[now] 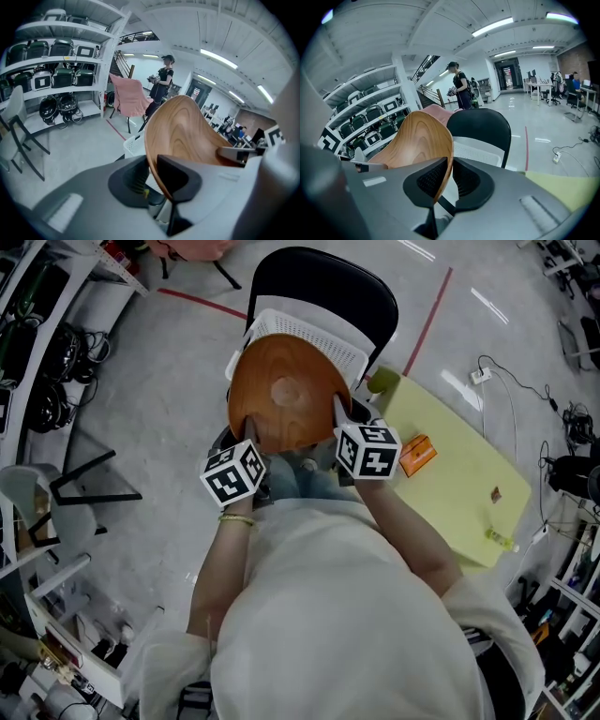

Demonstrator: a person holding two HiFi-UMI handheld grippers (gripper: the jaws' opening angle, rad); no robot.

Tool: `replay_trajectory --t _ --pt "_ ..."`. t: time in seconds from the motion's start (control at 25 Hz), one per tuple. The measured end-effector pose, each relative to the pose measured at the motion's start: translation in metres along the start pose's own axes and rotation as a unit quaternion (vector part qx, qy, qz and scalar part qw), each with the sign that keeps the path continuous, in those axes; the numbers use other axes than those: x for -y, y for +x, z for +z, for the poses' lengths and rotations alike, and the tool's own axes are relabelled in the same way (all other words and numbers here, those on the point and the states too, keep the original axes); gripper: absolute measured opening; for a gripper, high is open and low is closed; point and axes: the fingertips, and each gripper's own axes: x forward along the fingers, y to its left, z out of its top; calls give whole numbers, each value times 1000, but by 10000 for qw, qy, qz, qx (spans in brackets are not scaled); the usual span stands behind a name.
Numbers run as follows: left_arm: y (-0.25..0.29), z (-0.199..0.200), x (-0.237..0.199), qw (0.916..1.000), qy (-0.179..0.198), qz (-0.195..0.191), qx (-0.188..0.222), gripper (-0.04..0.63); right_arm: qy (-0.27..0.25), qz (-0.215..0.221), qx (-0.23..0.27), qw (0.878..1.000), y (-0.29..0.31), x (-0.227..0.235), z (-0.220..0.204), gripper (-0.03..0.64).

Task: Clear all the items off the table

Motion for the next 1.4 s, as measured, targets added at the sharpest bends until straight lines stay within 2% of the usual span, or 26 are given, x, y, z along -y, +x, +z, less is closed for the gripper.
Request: replay_trajectory --t 0.48,0.88,1.12,1.4 --pt "64 25 6 9976 441 -363 -393 63 457 -488 -70 9977 38 27 7 28" --pt "130 34 3 9923 617 -613 -881 61 873 -917 -320 9914 85 50 0 28" --pt "168 35 -3 9869 836 -671 -1205 61 1173 -1107 -487 9857 115 63 -12 26" --pt "205 27 -9 9766 1140 -744 -1665 61 1477 -1383 -750 9764 140 74 -37 29"
